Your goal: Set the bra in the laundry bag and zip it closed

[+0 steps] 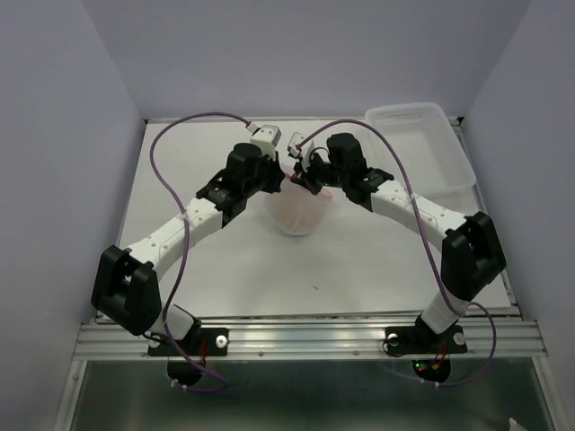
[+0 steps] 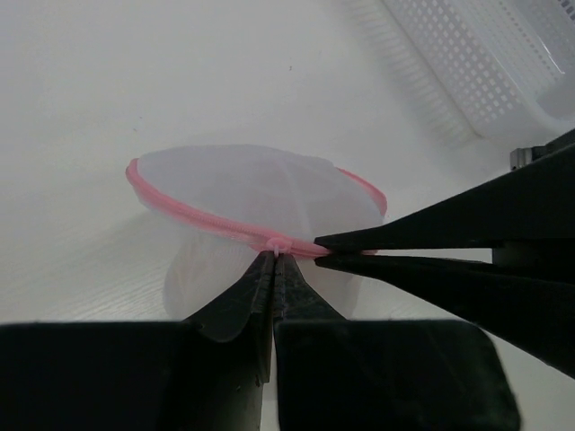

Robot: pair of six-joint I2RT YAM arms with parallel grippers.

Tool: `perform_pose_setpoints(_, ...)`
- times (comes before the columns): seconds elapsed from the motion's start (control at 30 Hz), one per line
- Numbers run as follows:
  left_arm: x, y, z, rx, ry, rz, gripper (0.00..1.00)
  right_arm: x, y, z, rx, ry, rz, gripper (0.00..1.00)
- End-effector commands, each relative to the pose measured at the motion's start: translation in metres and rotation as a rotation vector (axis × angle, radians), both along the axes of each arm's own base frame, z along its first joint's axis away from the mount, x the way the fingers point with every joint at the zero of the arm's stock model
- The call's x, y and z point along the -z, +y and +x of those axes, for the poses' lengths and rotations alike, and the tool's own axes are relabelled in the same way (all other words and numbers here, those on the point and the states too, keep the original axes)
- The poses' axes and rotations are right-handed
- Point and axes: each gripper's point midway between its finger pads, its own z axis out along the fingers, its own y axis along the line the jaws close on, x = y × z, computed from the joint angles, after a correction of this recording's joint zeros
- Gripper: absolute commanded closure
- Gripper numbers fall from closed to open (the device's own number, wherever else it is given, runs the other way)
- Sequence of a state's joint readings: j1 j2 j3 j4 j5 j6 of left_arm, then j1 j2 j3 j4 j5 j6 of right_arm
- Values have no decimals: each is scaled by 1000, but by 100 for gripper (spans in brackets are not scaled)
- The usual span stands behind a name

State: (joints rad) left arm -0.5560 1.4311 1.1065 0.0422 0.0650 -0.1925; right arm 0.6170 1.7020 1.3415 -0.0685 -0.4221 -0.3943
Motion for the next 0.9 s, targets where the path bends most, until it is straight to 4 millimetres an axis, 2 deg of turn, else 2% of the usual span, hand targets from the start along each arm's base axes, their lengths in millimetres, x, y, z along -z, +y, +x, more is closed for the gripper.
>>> perform_pose_setpoints(0.0,-22,15,13,-97,-96,4,100,-37,-6,-8,-9,-124,36,99)
perform_pose_setpoints(0.2,21,34,40,-204,12,26,100,-30,-21,-31,-37,-133,6,99)
perform_pose_setpoints(0.37,31,50,60,-254,25,-4,100,-35,-30,-43,-56,-146,-15,99)
perform_pose_setpoints(0.4,32,58,68,-283,29,-12,100,-31,-33,-48,-69,-135,-31,99)
perform_pose_setpoints(0.47,33,67,75,-305,28,-12,100,-35,-37,-52,-63,-149,-31,99)
perform_pose_setpoints(0.53,33,79,83,-334,25,-13,100,-30,-45,-52,-29,-151,-52,99)
perform_pose_setpoints(0.63,32,83,84,-328,20,-1,100,-23,-62,-44,29,-147,-73,99)
perform_pose_setpoints(0.73,27,79,76,-289,13,-14,100,-6,-64,-39,47,-109,-92,99)
perform_pose_setpoints(0.8,30,82,70,-288,17,-9,100,8,-73,-24,95,-79,-114,99)
perform_pose_setpoints(0.87,21,77,62,-250,8,-37,100,16,-75,-17,113,-60,-120,99)
